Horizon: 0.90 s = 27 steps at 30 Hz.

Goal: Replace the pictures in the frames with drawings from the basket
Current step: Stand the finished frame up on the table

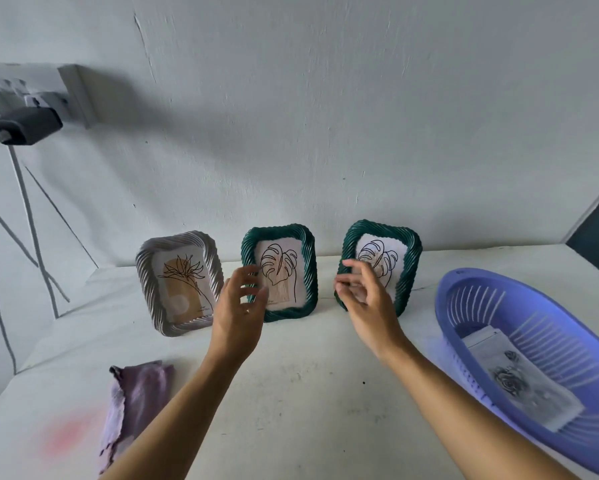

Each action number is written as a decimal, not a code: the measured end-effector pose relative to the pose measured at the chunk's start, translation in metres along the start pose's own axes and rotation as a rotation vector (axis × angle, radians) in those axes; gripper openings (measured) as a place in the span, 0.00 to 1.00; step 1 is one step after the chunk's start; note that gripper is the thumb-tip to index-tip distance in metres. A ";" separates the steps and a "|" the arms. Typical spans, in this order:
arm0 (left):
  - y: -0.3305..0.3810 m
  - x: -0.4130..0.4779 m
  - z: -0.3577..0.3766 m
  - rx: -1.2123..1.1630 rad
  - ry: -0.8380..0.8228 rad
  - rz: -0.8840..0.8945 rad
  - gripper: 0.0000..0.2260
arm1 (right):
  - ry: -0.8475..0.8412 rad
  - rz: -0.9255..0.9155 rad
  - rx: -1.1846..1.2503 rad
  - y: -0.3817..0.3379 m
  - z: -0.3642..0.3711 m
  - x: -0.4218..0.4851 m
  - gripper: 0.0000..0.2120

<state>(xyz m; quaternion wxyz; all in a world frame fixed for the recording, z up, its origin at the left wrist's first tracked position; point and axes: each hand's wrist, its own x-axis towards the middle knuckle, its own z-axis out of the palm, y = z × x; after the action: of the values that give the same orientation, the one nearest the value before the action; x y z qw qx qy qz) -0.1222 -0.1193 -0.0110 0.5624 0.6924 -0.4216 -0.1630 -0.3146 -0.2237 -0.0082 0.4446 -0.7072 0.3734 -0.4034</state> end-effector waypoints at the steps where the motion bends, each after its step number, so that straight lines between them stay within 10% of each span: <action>1: 0.010 -0.001 0.004 -0.027 -0.009 0.005 0.10 | 0.059 -0.029 -0.009 -0.002 -0.010 -0.003 0.12; 10: 0.062 0.022 0.098 -0.173 -0.263 0.029 0.15 | 0.481 -0.055 -0.137 -0.001 -0.080 0.025 0.13; 27: 0.058 0.047 0.146 0.010 -0.282 -0.059 0.23 | 0.305 0.315 -0.068 0.023 -0.085 0.055 0.13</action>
<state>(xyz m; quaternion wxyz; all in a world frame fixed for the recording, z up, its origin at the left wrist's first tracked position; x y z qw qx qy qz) -0.2197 -0.2501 0.0084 0.4892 0.6775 -0.4768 -0.2728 -0.3730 -0.3077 0.0071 0.4161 -0.5858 0.5555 -0.4185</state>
